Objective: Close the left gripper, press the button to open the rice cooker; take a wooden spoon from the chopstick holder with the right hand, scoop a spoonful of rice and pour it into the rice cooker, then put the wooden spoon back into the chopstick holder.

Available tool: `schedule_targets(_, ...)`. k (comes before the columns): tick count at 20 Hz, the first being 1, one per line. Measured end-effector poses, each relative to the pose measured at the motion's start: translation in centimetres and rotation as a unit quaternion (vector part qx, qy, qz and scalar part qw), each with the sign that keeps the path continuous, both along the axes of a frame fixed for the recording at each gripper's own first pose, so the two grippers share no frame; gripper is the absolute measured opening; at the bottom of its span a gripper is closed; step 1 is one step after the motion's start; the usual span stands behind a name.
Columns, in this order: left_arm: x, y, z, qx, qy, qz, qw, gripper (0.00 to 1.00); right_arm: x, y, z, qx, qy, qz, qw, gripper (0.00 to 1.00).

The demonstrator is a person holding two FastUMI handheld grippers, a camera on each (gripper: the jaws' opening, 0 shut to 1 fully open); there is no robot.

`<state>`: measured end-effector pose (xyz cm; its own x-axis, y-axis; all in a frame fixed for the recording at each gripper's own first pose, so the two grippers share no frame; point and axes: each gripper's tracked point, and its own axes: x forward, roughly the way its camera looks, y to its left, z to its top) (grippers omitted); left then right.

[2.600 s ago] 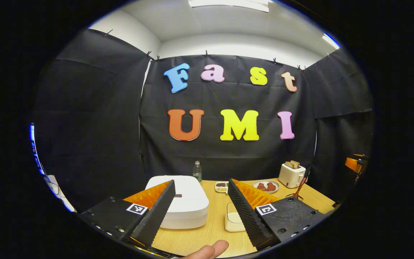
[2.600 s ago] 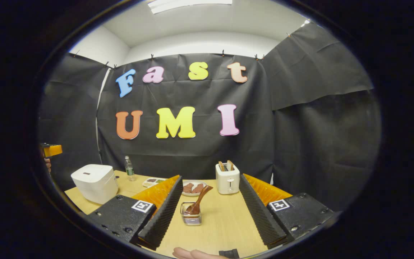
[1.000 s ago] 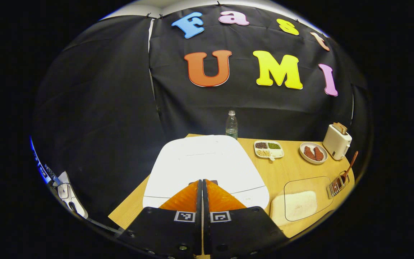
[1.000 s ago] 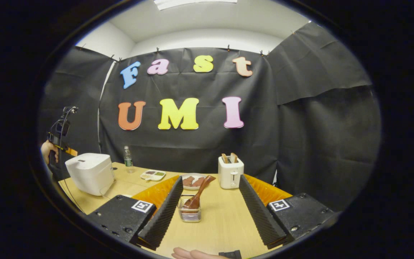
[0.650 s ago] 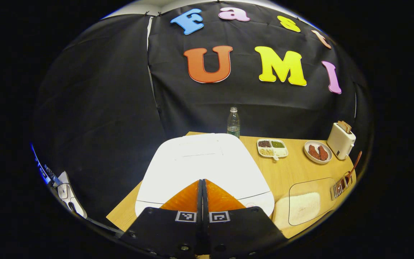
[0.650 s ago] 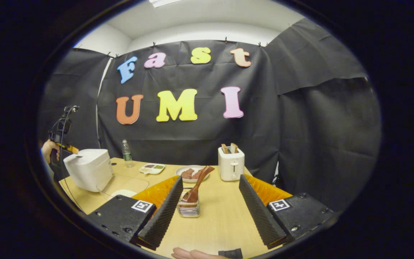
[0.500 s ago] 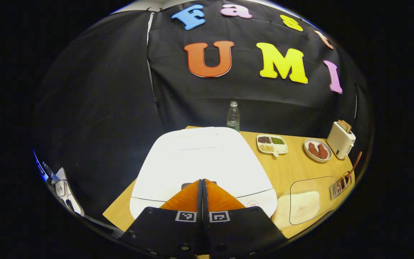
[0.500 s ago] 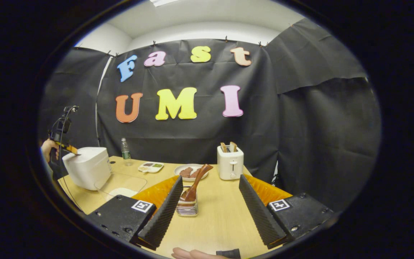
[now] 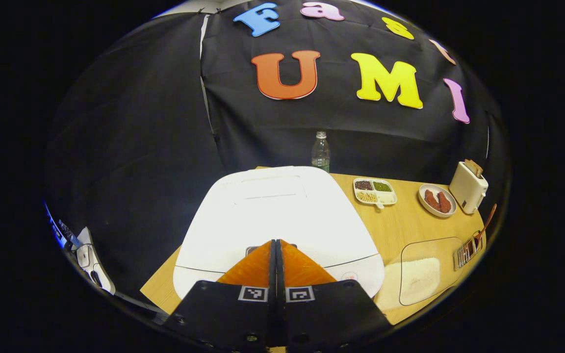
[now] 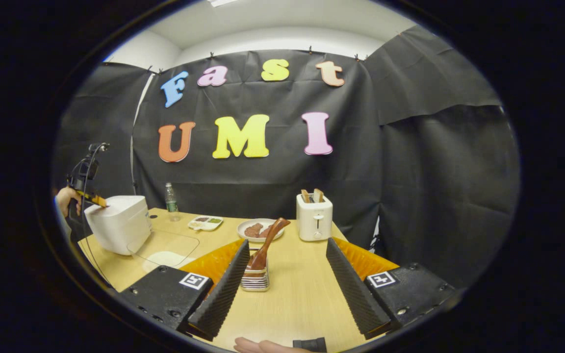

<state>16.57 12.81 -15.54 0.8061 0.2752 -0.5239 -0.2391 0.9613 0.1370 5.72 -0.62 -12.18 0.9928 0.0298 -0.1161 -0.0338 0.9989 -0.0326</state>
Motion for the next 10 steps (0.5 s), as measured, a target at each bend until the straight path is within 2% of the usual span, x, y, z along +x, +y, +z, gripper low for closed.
schedule_targets(4, -0.2, -0.2, 0.9, -0.007, -0.006, -0.001, 1.000, 0.00, -0.6, -0.3, 0.1, -0.006, 0.000, -0.002, 1.000, 1.00)
schedule_targets(10, -2.0, -0.9, 7.0, -0.014, -0.066, -0.007, 0.998, 0.00, -1.8, -0.6, 0.5, -0.017, -0.005, -0.009, 1.000, 1.00)
